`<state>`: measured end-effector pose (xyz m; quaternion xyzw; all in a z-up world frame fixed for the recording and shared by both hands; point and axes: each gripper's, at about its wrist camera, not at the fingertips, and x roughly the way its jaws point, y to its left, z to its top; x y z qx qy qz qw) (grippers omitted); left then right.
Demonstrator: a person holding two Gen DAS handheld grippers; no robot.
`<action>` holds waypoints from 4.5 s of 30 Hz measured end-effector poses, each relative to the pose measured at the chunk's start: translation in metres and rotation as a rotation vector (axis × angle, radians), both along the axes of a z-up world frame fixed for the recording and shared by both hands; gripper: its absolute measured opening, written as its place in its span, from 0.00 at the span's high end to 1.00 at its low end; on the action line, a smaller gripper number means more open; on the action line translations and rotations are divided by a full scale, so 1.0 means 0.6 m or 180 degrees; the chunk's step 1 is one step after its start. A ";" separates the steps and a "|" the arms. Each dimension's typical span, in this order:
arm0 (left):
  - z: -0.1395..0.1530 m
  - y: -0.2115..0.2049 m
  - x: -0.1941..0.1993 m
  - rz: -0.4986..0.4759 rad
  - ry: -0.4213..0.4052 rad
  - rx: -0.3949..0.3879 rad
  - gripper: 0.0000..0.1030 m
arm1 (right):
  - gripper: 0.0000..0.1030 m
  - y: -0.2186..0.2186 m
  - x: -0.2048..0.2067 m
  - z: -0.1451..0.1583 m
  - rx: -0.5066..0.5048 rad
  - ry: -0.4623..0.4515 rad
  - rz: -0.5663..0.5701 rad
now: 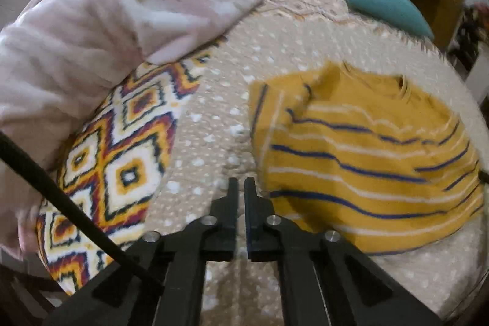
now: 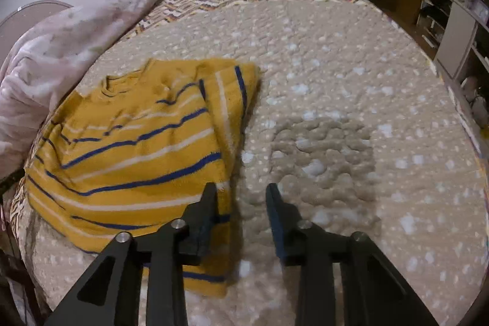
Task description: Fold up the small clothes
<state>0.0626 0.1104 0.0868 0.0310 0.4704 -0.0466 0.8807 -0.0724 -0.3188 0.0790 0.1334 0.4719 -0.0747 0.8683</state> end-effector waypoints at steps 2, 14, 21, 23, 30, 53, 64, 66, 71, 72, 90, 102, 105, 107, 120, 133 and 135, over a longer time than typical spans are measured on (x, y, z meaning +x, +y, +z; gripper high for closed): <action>0.008 0.025 -0.015 0.0063 -0.0012 -0.0413 0.86 | 0.62 0.010 -0.013 0.022 -0.0029 -0.0133 -0.0027; -0.113 -0.014 -0.044 0.0275 -0.0203 -0.1418 0.52 | 0.61 0.299 0.130 0.096 0.0079 -0.0381 0.1163; -0.120 0.021 -0.043 0.0080 -0.0148 -0.1829 0.52 | 0.66 0.481 0.336 0.013 -0.0343 0.0047 0.1457; -0.121 0.030 -0.043 0.0022 -0.0072 -0.1942 0.52 | 0.67 0.519 0.394 -0.024 -0.0444 0.0267 0.1482; -0.101 0.066 -0.051 0.0038 -0.0184 -0.2059 0.52 | 0.71 0.608 0.472 -0.065 -0.0937 0.0400 0.1597; -0.120 0.257 -0.054 0.1213 -0.0295 -0.2403 0.52 | 0.63 0.696 0.076 -0.043 -0.1967 -0.0320 0.3164; -0.113 0.322 -0.085 0.1586 -0.0494 -0.2398 0.52 | 0.91 0.748 0.140 -0.029 -0.1476 -0.0132 0.2805; -0.120 0.333 -0.087 0.1631 -0.0457 -0.2437 0.52 | 0.88 0.726 0.149 -0.020 -0.1230 -0.0084 0.2706; -0.121 0.339 -0.090 0.1652 -0.0437 -0.2486 0.51 | 0.64 0.655 0.120 0.050 -0.0888 -0.0350 0.2443; -0.119 0.335 -0.088 0.1645 -0.0441 -0.2481 0.49 | 0.61 0.646 0.110 0.058 -0.0967 -0.0378 0.2429; -0.129 0.328 -0.075 0.1704 -0.0389 -0.2457 0.47 | 0.47 0.750 0.116 -0.108 -0.2990 -0.0346 0.2497; -0.131 0.332 -0.075 0.1757 -0.0397 -0.2505 0.46 | 0.83 0.794 0.098 -0.089 -0.2317 -0.0543 0.2636; -0.130 0.331 -0.074 0.1785 -0.0396 -0.2504 0.46 | 0.79 0.804 0.105 -0.095 -0.2183 -0.0449 0.2664; -0.129 0.333 -0.074 0.1798 -0.0396 -0.2505 0.46 | 0.69 0.797 0.113 -0.088 -0.2016 -0.0436 0.2642; -0.066 0.228 -0.083 0.1092 -0.0637 -0.2274 0.46 | 0.73 0.644 0.124 0.059 -0.1281 -0.0675 0.2110; -0.109 0.078 -0.026 0.0426 -0.0001 -0.1695 0.46 | 0.78 0.590 0.398 -0.051 -0.1155 0.0199 0.1494; -0.108 0.083 -0.029 0.0408 -0.0003 -0.1722 0.46 | 0.76 0.591 0.421 -0.061 -0.1158 0.0249 0.1455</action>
